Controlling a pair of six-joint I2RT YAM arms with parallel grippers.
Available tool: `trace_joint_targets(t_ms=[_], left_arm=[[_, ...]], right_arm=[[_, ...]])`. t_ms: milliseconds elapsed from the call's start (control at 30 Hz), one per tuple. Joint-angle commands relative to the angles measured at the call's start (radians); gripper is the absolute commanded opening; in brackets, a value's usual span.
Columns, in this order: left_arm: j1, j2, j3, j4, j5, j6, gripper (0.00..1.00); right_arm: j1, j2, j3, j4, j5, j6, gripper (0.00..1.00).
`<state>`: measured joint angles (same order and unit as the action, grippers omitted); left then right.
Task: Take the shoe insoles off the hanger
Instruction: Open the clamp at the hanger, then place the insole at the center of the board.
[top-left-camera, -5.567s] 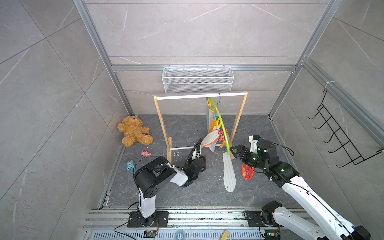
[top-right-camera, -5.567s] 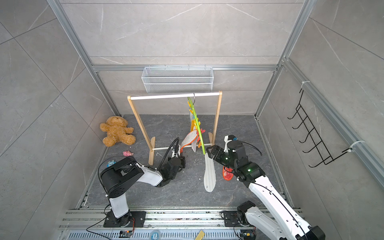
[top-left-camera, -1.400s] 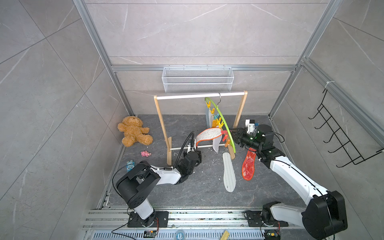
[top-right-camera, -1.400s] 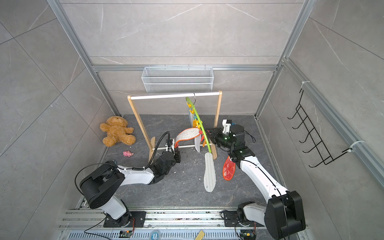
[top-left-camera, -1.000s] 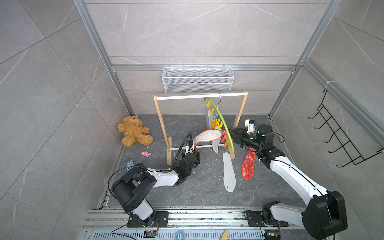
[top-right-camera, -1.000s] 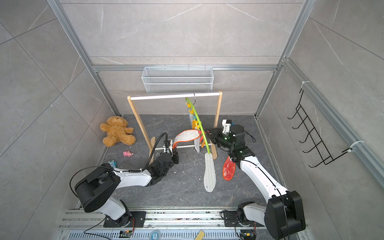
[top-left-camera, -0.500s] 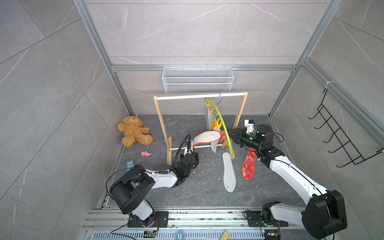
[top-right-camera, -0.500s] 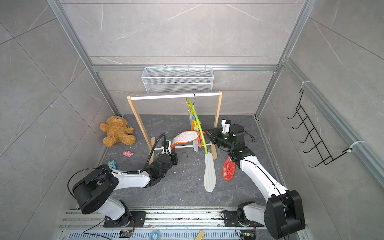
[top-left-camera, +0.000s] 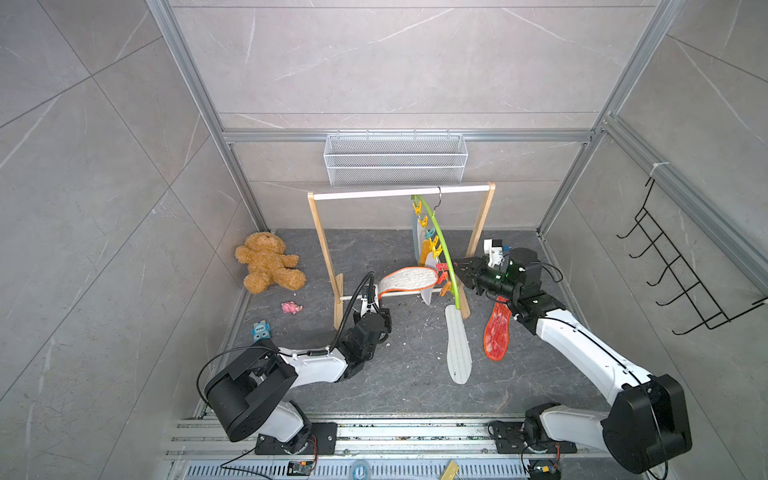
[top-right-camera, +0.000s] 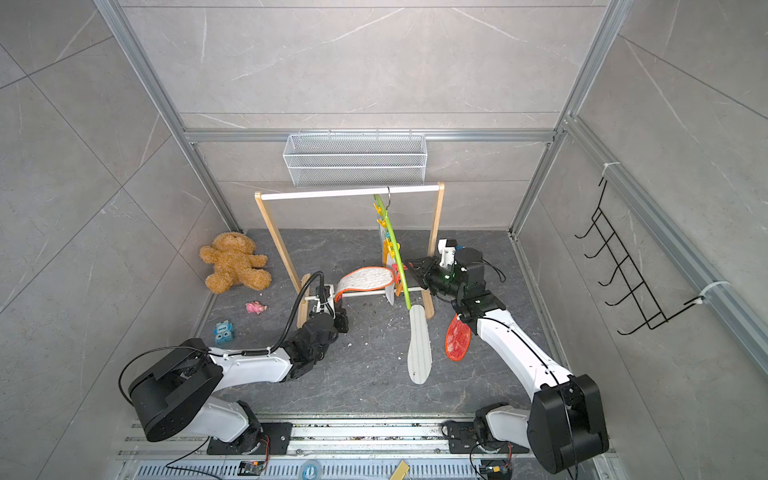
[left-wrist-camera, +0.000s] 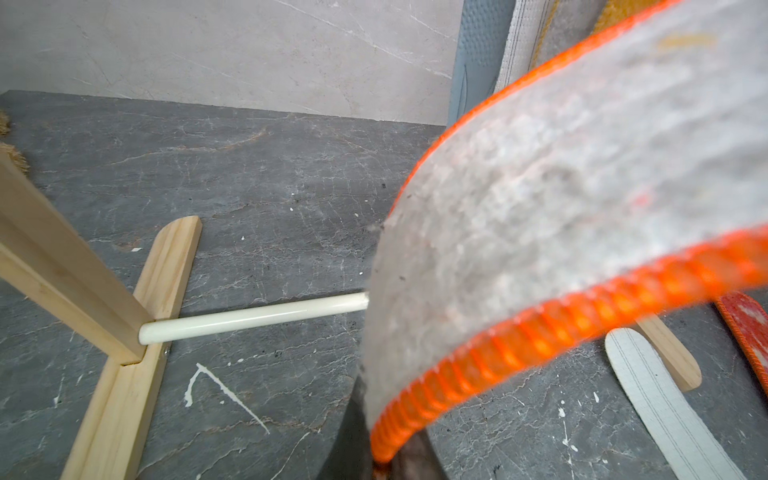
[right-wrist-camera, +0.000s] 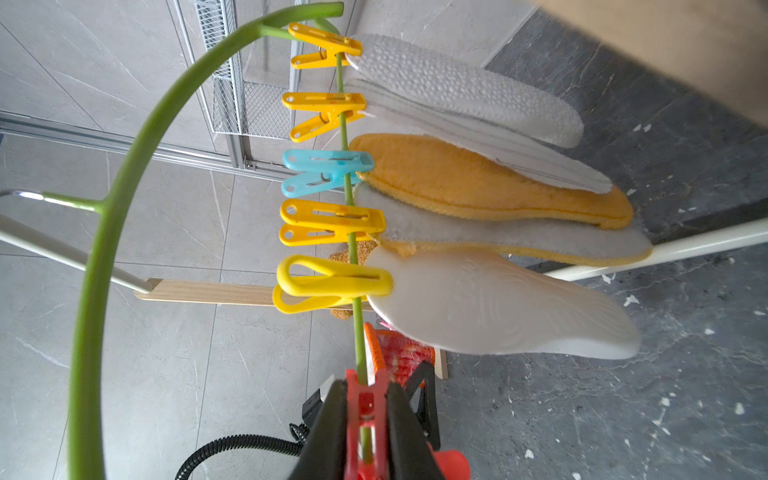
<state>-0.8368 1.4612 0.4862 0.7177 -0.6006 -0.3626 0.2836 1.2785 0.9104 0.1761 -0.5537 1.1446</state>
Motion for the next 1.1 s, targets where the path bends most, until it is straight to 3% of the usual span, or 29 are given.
trace_joint_targets(t_ms=[0,300,733,1067], left_arm=[[0.004,-0.045,-0.012,0.014,-0.033,-0.009,0.00],[0.004,-0.094,-0.037,-0.003,-0.047,0.001,0.00],[0.012,-0.276,-0.040,-0.148,0.011,0.121,0.00],[0.039,-0.487,0.013,-0.331,0.169,0.270,0.00]], right_arm=[[0.015,0.008,0.034,-0.009,0.007,-0.034,0.19],[0.025,-0.002,0.038,-0.035,0.032,-0.050,0.28],[-0.023,-0.111,0.073,-0.247,0.104,-0.199,0.68],[-0.068,-0.205,0.205,-0.460,0.109,-0.364,0.74]])
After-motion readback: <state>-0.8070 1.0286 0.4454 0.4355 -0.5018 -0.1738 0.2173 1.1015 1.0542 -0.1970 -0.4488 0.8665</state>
